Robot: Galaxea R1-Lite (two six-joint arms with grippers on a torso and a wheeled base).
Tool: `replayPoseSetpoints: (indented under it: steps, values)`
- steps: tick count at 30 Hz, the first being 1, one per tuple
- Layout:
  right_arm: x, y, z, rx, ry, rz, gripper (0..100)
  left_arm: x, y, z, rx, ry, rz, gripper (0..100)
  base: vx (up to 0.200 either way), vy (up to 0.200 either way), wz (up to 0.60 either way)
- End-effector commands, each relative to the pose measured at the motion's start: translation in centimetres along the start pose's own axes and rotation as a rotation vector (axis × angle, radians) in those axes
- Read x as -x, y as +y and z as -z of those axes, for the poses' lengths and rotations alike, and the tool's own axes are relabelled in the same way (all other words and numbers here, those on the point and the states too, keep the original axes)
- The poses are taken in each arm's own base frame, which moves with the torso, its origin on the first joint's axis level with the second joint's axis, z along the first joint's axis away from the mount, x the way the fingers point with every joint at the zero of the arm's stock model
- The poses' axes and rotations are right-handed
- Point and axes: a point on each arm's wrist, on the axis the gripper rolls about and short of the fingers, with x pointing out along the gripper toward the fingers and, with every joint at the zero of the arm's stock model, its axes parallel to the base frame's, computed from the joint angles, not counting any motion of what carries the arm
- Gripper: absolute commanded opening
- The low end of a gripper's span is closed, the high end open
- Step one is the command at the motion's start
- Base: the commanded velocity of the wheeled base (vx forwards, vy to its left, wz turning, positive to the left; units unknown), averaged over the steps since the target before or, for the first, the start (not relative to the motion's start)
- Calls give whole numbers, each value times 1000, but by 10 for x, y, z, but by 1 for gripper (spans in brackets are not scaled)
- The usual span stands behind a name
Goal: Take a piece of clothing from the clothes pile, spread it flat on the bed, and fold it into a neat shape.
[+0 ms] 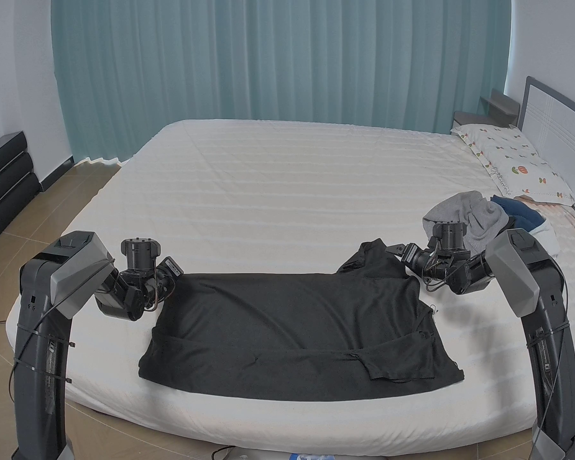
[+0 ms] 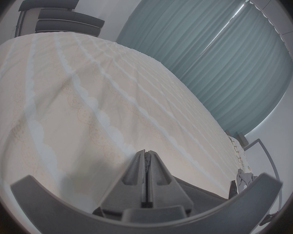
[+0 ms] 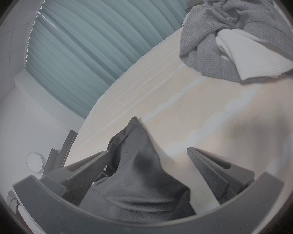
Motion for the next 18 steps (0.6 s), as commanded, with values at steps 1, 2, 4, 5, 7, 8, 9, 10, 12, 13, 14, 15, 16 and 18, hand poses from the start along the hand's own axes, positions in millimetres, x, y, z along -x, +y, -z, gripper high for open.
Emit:
replayPoseSetpoints:
  steps: [1, 2, 4, 5, 7, 8, 9, 10, 12, 13, 14, 15, 16, 18]
  values:
    - [-3, 0, 6, 2, 13, 1, 0, 0, 0, 0, 0, -1, 1, 0, 0, 0, 0]
    - [-3, 0, 6, 2, 13, 1, 0, 0, 0, 0, 0, -1, 1, 0, 0, 0, 0]
    - [-4, 3, 8, 6, 17, -4, 0, 0, 0, 0, 1, -1, -1, 0, 0, 0, 0]
    - [-4, 3, 8, 4, 17, -4, 0, 0, 0, -1, 1, -2, 0, 0, 0, 0, 0]
    - [-3, 4, 6, 5, 11, -7, 0, 0, 0, 0, 1, -1, -1, 0, 0, 0, 0]
    - [-1, 4, 3, 5, 6, -8, 0, 0, 0, -1, 1, -2, 0, 0, 0, 0, 0]
    - [0, 4, 0, 3, -3, -7, 0, 0, 0, -1, 1, -3, 1, 0, 0, 0, 0]
    - [2, 4, -3, 2, -8, -8, 0, 0, -1, -2, 1, -5, 2, 0, 0, 0, 0]
    - [9, 6, -11, 0, -21, -7, 0, 1, -1, -3, 2, -7, 2, 0, 0, 0, 0]
    - [14, 8, -16, -2, -25, -9, 0, 1, -2, -5, 2, -11, 7, 0, 0, 0, 0]
    - [17, 10, -18, -5, -27, -11, 0, 2, -3, -5, 2, -12, 8, 0, 0, 0, 0]
    - [22, 12, -21, -14, -32, -15, 0, 3, -4, -7, 2, -14, 10, 0, 0, 0, 0]
    - [26, 14, -25, -24, -40, -20, 0, 4, -5, -8, 2, -18, 13, 0, 0, 0, 0]
    - [32, 20, -32, -42, -53, -29, 0, 6, -8, -11, 1, -23, 18, 0, 0, 0, 0]
